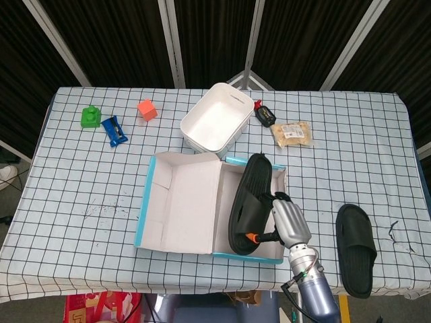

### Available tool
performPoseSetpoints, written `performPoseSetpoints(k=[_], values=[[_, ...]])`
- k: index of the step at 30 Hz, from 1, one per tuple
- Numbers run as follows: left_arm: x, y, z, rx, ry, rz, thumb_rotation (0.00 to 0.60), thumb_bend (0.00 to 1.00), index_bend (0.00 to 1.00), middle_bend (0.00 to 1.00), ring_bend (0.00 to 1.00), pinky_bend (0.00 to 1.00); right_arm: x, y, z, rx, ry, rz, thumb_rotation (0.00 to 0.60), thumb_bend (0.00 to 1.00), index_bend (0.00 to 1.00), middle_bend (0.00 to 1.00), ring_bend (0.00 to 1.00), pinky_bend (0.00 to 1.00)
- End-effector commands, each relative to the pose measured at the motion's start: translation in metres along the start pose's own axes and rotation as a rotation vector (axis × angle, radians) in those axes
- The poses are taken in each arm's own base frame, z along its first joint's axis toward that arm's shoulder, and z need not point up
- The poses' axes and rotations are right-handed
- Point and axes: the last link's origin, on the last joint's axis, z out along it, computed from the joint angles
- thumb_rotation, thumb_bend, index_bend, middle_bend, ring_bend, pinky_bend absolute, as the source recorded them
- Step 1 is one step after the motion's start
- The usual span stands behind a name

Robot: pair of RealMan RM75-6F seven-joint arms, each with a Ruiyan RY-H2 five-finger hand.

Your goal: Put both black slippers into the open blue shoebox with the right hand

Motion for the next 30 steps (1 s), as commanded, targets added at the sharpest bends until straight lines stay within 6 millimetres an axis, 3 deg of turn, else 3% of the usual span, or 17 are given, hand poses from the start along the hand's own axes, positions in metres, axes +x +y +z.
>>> performPoseSetpoints(k=[1,13,30], values=[[0.000,0.000,0.000,0.001,0.000,-0.002,0.600,0.37,0.03,0.00,0.00,0.03,-0.003,-0.006,0.006,-0.032,-0.019,0.077,0.600,0.24,0.65,0.34,0.33,0.14],[-0.001,0.000,0.001,-0.002,-0.004,0.000,0.600,0.37,0.03,0.00,0.00,0.03,-0.027,-0.001,0.020,-0.074,-0.180,0.195,0.600,0.24,0.66,0.34,0.33,0.14],[0.001,-0.002,0.001,0.006,-0.002,-0.004,0.600,0.37,0.03,0.00,0.00,0.03,-0.047,0.007,0.047,-0.031,-0.198,0.228,0.600,0.25,0.66,0.34,0.33,0.14]])
